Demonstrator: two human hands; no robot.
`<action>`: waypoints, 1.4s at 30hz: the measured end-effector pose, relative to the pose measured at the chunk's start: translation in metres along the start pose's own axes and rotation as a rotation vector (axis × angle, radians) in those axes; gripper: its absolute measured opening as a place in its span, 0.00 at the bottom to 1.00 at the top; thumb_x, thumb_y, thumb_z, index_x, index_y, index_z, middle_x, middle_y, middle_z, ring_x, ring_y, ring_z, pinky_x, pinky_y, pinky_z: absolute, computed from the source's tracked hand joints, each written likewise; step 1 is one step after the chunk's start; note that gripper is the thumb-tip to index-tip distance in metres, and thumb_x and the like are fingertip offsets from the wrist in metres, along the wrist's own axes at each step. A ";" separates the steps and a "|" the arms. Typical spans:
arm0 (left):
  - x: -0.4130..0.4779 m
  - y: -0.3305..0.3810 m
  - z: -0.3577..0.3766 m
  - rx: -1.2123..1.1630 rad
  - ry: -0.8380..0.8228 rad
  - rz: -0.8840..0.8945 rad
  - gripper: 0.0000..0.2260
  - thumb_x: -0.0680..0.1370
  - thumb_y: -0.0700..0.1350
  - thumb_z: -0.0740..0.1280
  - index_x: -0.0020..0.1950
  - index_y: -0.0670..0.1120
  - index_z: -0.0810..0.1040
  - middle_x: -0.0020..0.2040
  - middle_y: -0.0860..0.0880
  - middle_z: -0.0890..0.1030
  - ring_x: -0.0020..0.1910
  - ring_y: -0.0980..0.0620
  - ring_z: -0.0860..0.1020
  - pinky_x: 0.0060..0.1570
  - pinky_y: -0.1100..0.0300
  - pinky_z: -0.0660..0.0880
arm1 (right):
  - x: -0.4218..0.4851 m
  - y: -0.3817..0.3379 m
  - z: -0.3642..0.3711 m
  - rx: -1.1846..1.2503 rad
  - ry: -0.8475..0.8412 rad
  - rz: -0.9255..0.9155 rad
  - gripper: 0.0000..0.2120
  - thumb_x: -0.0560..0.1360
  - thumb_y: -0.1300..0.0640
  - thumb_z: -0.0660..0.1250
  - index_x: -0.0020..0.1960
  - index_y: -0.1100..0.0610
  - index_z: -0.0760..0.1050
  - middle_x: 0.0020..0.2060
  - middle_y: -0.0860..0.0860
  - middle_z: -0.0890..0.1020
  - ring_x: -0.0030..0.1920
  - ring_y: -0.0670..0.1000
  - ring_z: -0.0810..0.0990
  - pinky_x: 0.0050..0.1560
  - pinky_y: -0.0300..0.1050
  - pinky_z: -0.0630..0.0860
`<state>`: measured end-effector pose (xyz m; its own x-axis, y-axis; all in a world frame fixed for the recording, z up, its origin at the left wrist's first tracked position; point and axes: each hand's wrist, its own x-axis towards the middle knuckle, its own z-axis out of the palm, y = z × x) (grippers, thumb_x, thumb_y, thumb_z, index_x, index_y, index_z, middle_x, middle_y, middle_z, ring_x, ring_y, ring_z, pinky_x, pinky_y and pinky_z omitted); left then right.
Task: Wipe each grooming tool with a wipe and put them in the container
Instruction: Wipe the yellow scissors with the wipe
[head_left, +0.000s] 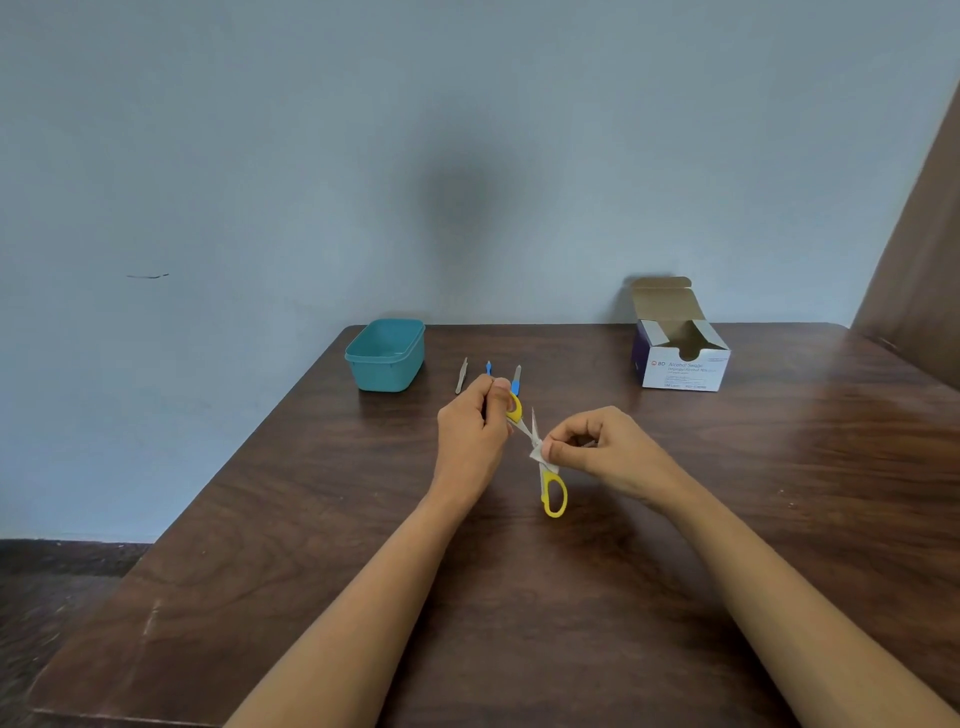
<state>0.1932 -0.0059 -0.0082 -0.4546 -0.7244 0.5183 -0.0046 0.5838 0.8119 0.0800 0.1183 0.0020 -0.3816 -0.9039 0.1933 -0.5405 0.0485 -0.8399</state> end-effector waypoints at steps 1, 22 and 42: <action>0.000 -0.001 0.000 0.000 0.001 0.005 0.14 0.82 0.46 0.59 0.41 0.41 0.76 0.35 0.41 0.78 0.35 0.46 0.76 0.33 0.63 0.71 | 0.000 0.000 -0.001 -0.006 -0.018 0.004 0.05 0.74 0.58 0.70 0.43 0.58 0.84 0.35 0.51 0.84 0.36 0.42 0.76 0.40 0.37 0.72; -0.030 0.005 0.027 -0.032 -0.458 -0.141 0.12 0.82 0.47 0.61 0.43 0.43 0.77 0.32 0.54 0.79 0.29 0.61 0.75 0.35 0.68 0.71 | 0.007 0.013 0.008 0.546 0.510 0.243 0.06 0.73 0.60 0.71 0.37 0.57 0.82 0.25 0.45 0.78 0.33 0.45 0.71 0.35 0.37 0.66; -0.017 0.001 0.035 0.049 -0.525 -0.235 0.15 0.82 0.52 0.56 0.41 0.48 0.76 0.36 0.52 0.75 0.35 0.54 0.70 0.41 0.55 0.68 | 0.021 0.032 0.016 0.591 0.637 0.120 0.05 0.74 0.61 0.69 0.42 0.62 0.81 0.30 0.50 0.79 0.27 0.40 0.72 0.31 0.32 0.69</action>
<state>0.1703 0.0196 -0.0257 -0.8175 -0.5648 0.1121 -0.1949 0.4546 0.8691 0.0665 0.0937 -0.0292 -0.8526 -0.4889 0.1846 -0.0600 -0.2593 -0.9639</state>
